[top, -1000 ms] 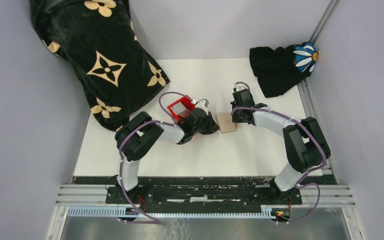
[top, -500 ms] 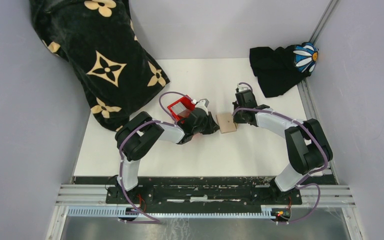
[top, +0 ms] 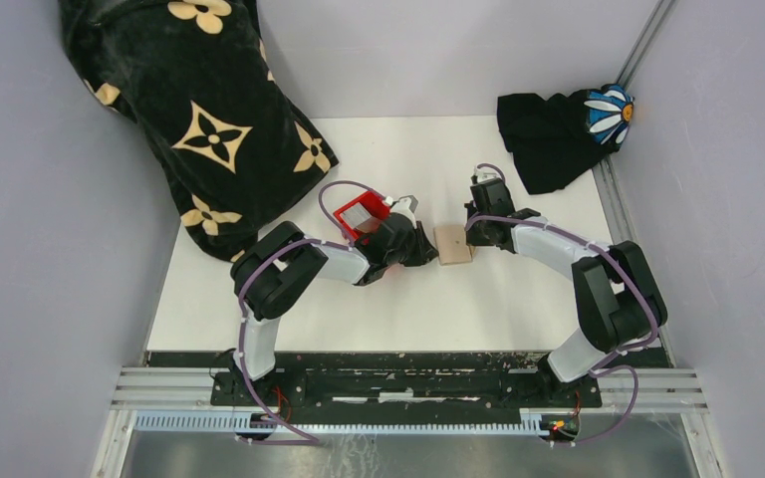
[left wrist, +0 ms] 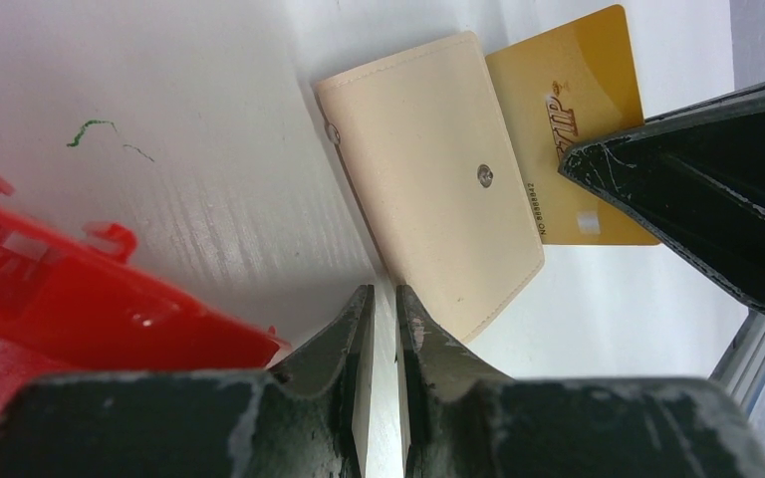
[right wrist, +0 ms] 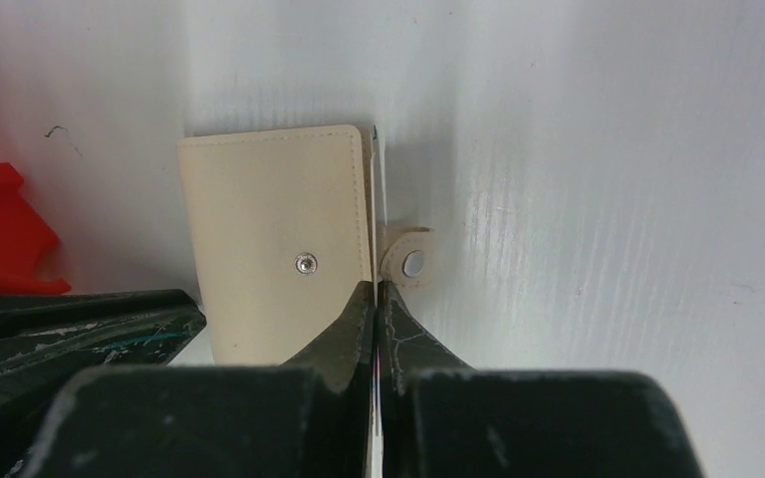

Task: Put the credit cards into the card holder
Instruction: Open the card holder at the center of the board.

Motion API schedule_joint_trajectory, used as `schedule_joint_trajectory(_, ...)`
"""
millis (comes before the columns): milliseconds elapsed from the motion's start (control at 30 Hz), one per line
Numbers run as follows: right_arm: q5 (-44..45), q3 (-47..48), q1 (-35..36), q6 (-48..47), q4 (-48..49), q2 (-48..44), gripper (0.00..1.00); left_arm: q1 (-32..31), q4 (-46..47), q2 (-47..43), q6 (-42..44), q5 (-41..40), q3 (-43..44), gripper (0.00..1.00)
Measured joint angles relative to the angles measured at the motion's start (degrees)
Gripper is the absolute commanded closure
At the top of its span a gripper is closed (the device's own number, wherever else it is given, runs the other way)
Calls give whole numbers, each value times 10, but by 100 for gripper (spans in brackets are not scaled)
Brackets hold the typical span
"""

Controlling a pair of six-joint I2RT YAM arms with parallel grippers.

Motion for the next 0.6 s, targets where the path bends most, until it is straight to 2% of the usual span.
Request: schedule_joint_trajectory(600, 1, -1, 0, 0, -4, -2, 99, 0, -2, 2, 0, 0, 3, 79)
